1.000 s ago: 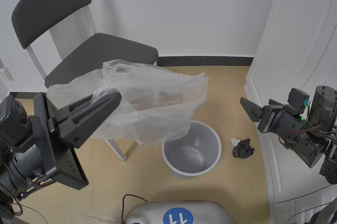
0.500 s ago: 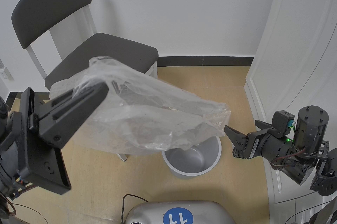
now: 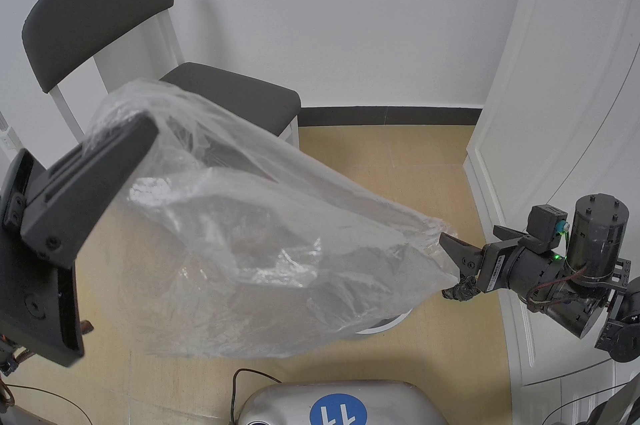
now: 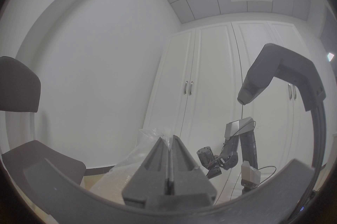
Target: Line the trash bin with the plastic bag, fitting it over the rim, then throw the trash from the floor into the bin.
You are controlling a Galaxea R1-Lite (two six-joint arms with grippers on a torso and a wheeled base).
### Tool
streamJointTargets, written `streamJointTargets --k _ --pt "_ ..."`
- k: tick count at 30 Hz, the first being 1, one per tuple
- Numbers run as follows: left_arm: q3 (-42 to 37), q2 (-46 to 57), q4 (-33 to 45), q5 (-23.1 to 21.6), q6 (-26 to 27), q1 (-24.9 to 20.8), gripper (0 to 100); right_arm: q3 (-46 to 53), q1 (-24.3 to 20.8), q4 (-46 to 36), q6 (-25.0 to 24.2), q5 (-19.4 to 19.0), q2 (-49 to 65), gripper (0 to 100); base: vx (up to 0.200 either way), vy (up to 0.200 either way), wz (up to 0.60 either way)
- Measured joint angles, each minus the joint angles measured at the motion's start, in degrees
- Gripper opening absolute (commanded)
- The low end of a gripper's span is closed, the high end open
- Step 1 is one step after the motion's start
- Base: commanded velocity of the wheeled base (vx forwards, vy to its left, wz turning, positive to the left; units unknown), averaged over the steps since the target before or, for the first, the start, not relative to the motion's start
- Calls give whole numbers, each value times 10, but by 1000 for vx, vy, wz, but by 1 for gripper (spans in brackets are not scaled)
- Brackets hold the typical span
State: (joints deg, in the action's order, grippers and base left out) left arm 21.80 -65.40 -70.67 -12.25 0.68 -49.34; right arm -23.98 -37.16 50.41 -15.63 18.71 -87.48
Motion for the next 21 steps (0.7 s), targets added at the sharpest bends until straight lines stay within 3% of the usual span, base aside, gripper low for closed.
streamJointTargets --k 5,11,18,21 --pt "7 10 0 0 -11 -9 0 -2 15 -2 -16 -38 2 100 0 0 0" --pt "17 23 0 0 -28 -27 0 -8 19 -34 -73 -97 8 100 0 0 0" --pt "30 30 0 1 -41 -34 0 -28 19 -167 -121 -207 48 100 0 0 0" --pt "34 31 0 1 -43 -36 0 -35 17 -185 -129 -223 66 100 0 0 0"
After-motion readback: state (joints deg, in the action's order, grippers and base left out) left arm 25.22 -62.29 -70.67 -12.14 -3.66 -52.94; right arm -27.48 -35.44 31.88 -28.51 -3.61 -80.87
